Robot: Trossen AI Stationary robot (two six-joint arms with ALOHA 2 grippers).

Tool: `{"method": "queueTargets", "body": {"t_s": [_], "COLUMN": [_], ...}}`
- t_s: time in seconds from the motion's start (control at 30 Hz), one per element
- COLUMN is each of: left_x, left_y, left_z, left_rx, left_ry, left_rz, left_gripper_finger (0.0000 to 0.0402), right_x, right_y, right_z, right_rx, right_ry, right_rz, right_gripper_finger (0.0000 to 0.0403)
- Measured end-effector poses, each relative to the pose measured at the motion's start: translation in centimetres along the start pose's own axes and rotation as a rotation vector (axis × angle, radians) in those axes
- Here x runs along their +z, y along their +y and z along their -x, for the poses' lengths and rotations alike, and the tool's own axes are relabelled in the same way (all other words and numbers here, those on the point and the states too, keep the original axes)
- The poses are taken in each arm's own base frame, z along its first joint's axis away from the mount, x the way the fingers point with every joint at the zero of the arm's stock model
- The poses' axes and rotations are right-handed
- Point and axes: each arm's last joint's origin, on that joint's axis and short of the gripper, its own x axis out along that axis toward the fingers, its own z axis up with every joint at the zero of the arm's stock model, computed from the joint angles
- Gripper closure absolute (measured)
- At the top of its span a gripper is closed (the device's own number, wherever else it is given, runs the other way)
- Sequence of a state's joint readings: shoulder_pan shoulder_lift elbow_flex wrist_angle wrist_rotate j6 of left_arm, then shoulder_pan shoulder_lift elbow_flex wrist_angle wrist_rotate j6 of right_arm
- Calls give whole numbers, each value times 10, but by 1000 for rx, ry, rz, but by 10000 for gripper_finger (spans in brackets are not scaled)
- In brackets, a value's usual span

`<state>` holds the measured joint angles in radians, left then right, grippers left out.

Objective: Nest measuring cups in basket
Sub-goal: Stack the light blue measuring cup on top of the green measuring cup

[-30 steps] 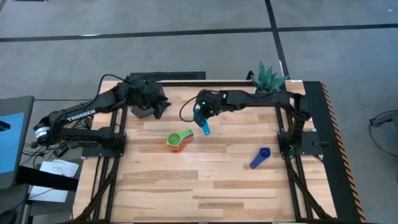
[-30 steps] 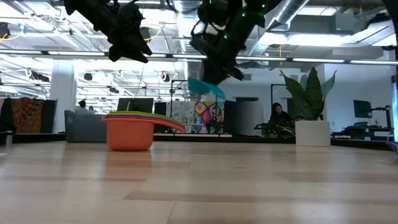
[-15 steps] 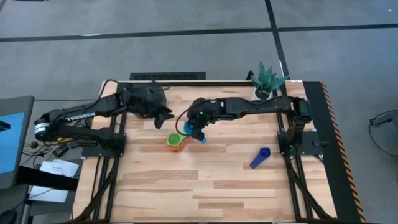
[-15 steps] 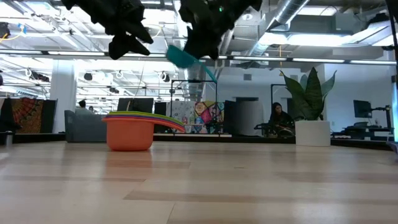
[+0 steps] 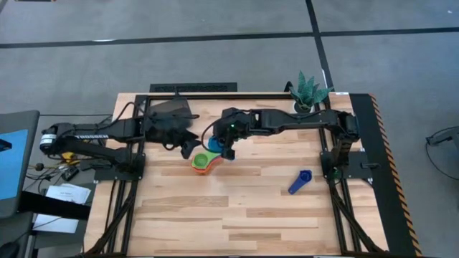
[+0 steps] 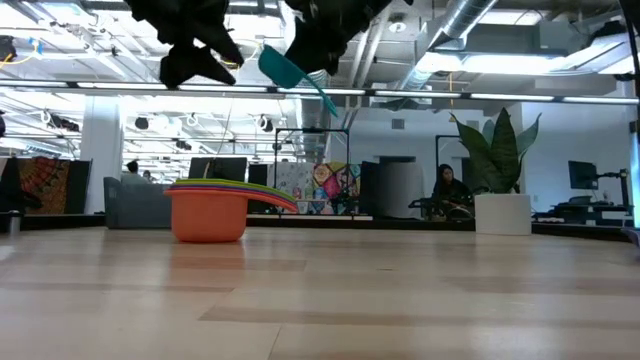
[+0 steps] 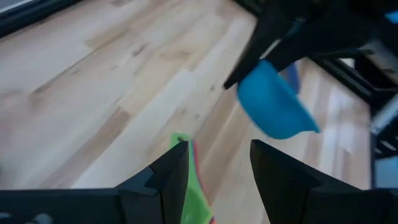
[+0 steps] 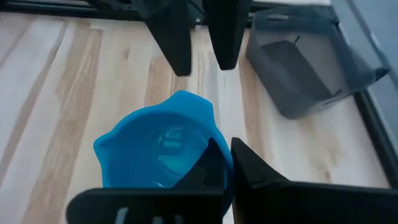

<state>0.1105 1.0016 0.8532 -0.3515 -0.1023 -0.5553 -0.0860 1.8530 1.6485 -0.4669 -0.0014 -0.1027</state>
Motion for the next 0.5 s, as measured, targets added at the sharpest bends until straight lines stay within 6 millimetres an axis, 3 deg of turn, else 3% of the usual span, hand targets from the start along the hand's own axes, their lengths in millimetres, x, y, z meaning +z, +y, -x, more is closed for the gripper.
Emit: {"method": "queueTargets", "body": {"t_s": [0.13,0.2,0.5], "left_x": [-4,-6,-20], "left_y": [1,3,4], "left_z": [0,1,3], "left_rx": [74,98,178], "left_ry": [2,16,106], "left_rz": [42,68,116], "left_gripper_finger": [242,242,242], "right_x": [0,-8,0], "right_y": [-2,-1,15], "right_z": [-19,-32,-80], "right_rx": [-8,9,44], "right_ry": [-50,-15,75], "right_rz": [89,131,280], "right_gripper_finger": [393,394,395]}}
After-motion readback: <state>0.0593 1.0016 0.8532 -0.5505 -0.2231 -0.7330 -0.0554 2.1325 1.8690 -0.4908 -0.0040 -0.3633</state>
